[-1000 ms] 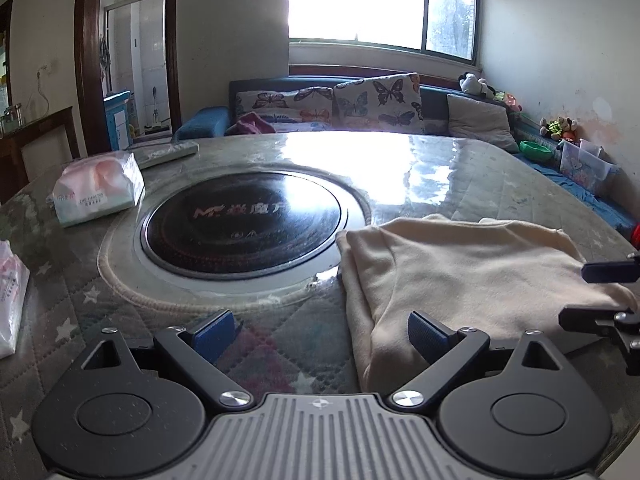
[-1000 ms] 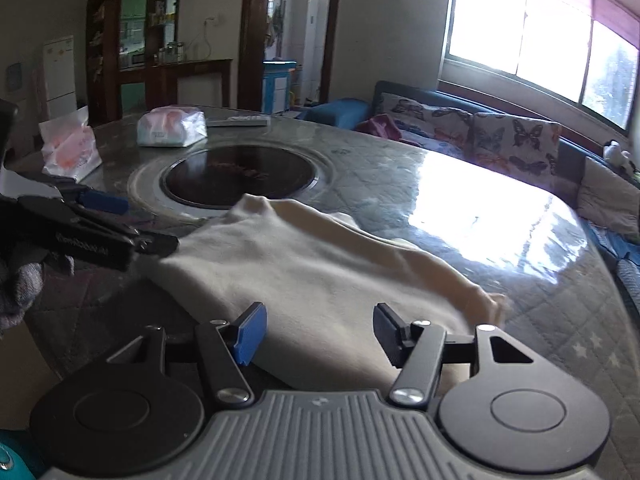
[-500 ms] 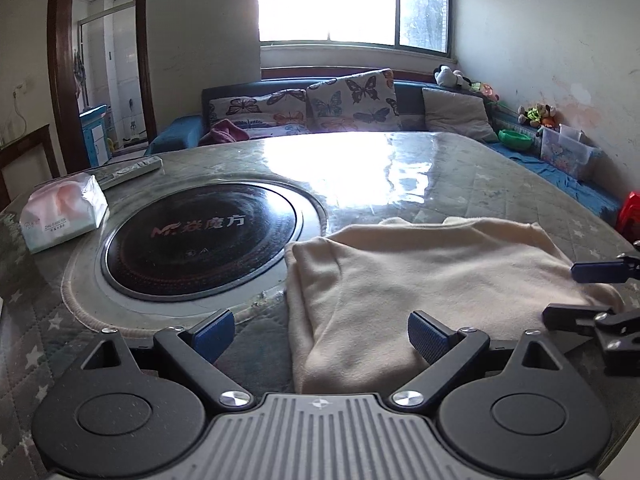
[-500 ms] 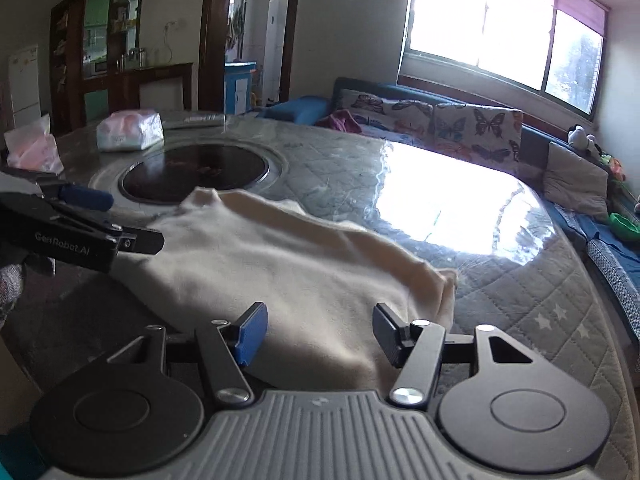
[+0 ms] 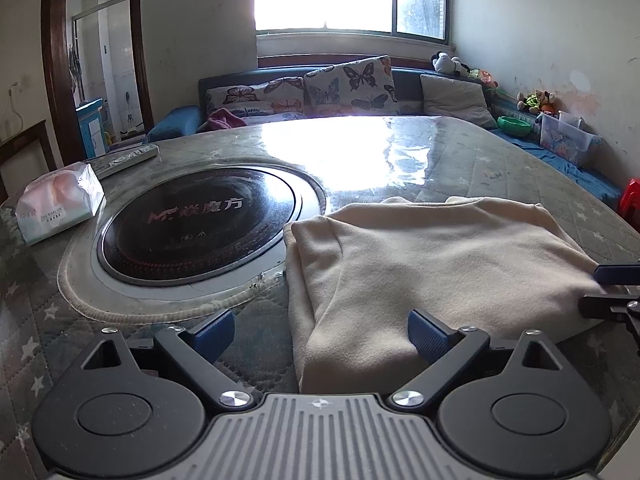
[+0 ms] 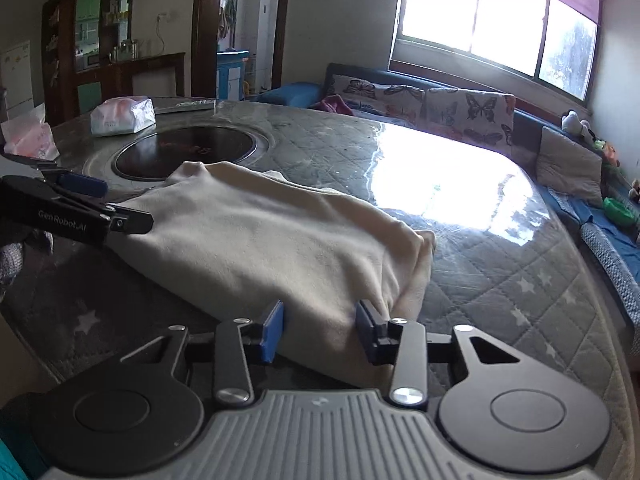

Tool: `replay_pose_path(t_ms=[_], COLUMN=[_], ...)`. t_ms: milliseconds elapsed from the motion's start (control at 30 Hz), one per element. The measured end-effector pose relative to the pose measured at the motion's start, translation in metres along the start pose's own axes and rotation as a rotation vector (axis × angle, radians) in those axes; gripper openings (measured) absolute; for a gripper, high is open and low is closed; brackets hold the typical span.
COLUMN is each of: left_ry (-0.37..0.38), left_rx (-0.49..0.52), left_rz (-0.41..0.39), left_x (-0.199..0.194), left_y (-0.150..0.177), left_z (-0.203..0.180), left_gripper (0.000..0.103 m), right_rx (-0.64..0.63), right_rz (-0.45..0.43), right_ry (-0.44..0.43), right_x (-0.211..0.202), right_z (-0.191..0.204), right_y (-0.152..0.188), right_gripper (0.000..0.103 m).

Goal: Fold clothes
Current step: 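Smooth the folded sweatshirt flat with the right tool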

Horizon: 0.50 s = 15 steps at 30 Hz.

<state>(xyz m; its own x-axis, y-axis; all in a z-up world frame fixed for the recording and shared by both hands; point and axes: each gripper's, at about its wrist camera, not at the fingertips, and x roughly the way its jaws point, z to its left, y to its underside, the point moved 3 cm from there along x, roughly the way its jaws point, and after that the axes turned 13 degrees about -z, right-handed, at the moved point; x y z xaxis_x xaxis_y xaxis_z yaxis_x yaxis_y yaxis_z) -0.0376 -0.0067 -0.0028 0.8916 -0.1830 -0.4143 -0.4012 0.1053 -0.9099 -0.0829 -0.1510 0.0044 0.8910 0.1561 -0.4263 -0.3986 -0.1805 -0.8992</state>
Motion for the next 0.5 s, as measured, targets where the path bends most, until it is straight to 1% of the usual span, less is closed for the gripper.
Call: replay_pose_path(t_ms=[100,167,267,300,367,433,500], left_ry=[-0.001,-0.002,0.001,0.002,0.002,0.003,0.003], left_rx=[0.004,0.002,-0.003,-0.004,-0.008,-0.012,-0.017], left_rz=[-0.002,0.0,0.002,0.002,0.003,-0.004,-0.011], left_x=[0.0,0.0,0.0,0.0,-0.001,-0.003,-0.005], left_y=[0.0,0.0,0.0,0.0,-0.001,-0.004,-0.007], left_z=[0.0,0.0,0.0,0.001,0.002,0.003,0.005], left_gripper=[0.095,0.095,0.095,0.095,0.095,0.095,0.095], right_rx=[0.015,0.018,0.011,0.012,0.01,0.01,0.003], right_rz=[-0.035,-0.05,-0.008,0.005,0.003,-0.005,-0.008], right_ry=[0.018,0.038,0.052,0.051,0.046,0.031,-0.003], right_x=[-0.006,-0.008,-0.002,-0.001,-0.003,-0.005,-0.006], right_z=[-0.005,-0.008,-0.01,-0.01,-0.011,-0.011,-0.01], right_y=[-0.006,-0.009,0.0,0.004,0.005,-0.001,-0.011], right_gripper=[0.037,0.034,0.029,0.029,0.029,0.03,0.031])
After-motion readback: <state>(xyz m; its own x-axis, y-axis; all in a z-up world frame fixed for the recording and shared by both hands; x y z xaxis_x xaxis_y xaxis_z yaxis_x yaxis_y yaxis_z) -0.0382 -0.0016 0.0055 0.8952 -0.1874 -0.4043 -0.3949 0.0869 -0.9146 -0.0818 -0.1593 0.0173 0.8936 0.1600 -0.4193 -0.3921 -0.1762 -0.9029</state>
